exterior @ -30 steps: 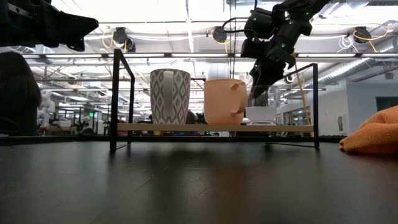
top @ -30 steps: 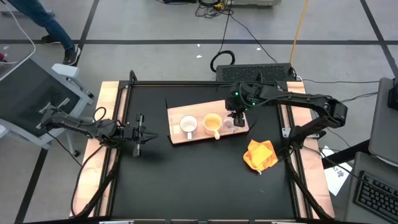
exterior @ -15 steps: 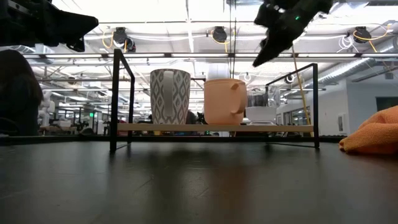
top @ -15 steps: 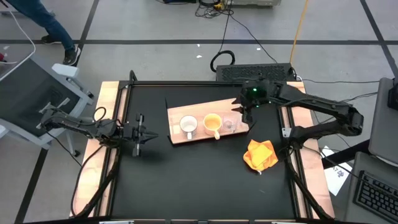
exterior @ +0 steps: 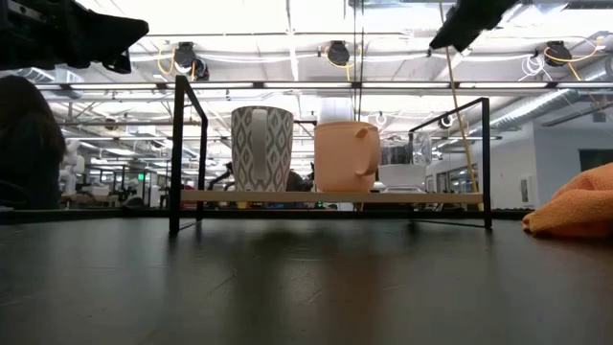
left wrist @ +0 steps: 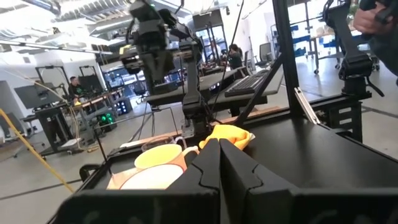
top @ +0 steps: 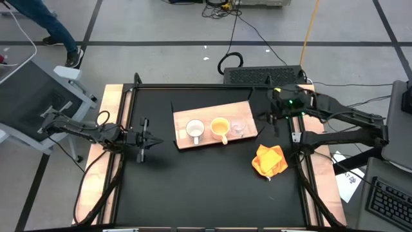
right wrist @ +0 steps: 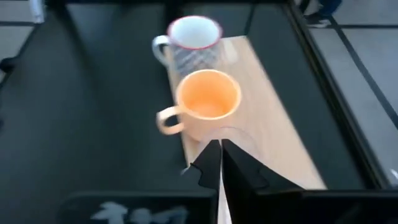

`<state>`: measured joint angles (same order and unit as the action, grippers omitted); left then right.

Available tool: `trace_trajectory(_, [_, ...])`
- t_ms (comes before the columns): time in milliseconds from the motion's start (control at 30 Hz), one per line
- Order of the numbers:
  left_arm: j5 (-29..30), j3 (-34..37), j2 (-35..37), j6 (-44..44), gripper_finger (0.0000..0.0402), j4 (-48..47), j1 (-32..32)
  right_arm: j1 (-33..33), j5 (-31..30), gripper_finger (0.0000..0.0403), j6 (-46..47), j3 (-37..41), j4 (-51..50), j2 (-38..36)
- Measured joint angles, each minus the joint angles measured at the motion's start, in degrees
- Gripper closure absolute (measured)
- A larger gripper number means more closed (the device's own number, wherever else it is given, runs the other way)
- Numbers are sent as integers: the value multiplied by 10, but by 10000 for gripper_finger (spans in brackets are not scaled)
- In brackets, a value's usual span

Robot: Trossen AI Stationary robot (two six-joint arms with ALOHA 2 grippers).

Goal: Stack small to large cups/mugs on shelf
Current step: Return to Home Position

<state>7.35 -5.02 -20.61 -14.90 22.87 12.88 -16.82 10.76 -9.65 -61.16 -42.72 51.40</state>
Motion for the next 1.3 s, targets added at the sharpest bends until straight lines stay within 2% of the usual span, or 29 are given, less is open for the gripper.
trace_trajectory(167, [1, 0, 0, 2, 400, 1, 0, 38, 0, 402, 25, 54, 19, -54])
trace_trajectory(500, [11, 0, 0, 25, 401, -2, 0, 111, 1, 403, 90, 196, 128, -154])
trace_trajectory(933, [21, 0, 1, 15, 401, -15, 18, 210, 1, 403, 140, 327, 239, -262])
trace_trajectory(1300, [33, 0, 1, 16, 401, -16, 27, 263, 0, 403, 150, 433, 361, -297])
